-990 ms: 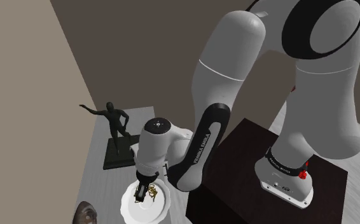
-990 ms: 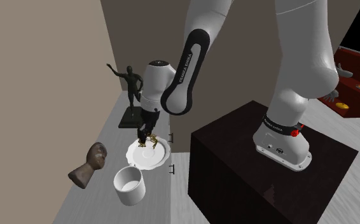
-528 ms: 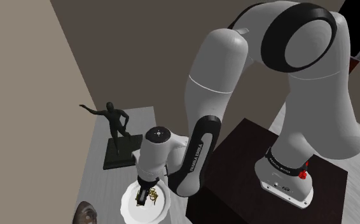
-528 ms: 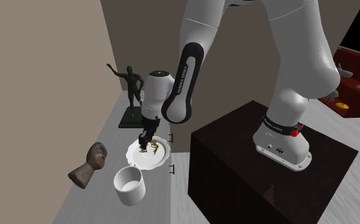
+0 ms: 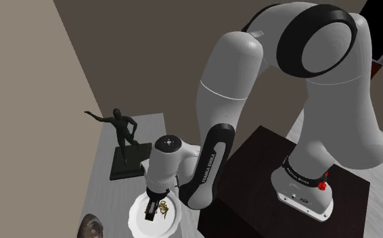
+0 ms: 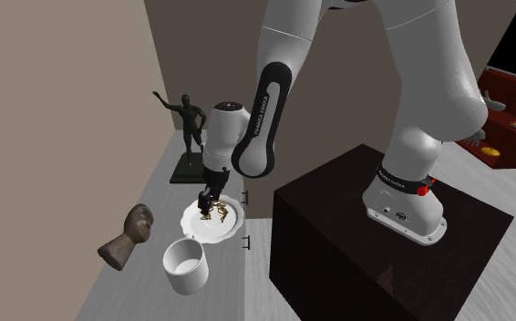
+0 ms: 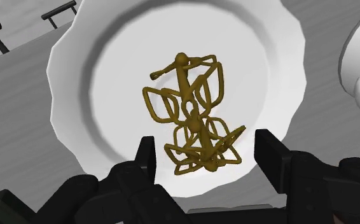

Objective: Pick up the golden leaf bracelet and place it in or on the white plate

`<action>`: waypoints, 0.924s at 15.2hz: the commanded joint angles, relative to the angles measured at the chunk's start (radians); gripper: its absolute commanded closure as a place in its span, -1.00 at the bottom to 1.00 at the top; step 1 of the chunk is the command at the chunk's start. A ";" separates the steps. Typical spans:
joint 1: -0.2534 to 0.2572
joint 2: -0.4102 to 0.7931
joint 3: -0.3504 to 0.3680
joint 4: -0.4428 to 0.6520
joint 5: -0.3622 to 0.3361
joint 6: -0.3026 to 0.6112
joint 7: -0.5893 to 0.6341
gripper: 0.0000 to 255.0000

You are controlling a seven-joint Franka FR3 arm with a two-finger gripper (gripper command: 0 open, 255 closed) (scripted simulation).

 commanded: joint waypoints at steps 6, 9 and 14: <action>-0.017 -0.041 0.016 -0.023 0.003 -0.019 -0.003 -1.00; -0.078 -0.154 0.073 -0.079 0.021 -0.078 -0.018 -1.00; -0.077 -0.154 0.073 -0.079 0.022 -0.078 -0.019 -1.00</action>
